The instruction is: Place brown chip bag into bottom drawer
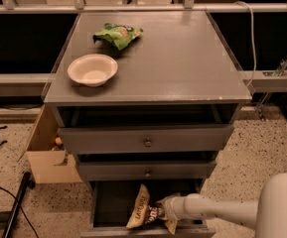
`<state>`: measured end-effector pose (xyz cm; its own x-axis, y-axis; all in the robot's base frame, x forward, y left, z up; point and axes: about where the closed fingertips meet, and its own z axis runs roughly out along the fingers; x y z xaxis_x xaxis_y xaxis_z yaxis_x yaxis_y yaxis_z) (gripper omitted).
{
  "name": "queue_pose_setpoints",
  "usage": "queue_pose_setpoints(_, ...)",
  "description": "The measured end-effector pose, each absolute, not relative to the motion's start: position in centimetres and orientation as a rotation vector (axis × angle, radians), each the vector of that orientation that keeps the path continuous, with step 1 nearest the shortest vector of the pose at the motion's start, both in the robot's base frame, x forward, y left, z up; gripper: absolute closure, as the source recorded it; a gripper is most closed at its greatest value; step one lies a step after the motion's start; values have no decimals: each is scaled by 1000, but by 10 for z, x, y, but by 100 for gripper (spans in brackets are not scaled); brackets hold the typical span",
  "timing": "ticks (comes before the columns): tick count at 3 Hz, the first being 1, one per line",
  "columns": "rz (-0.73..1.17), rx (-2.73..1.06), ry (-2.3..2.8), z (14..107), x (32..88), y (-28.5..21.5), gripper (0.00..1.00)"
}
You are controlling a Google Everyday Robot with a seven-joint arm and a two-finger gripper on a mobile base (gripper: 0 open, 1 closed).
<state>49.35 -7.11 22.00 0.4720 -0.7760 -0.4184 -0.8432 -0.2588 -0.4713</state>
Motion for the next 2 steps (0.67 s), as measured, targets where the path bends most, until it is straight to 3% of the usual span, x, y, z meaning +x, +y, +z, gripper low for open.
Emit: queue_pose_setpoints(2,16,-1982,1552,204,527,-72,100)
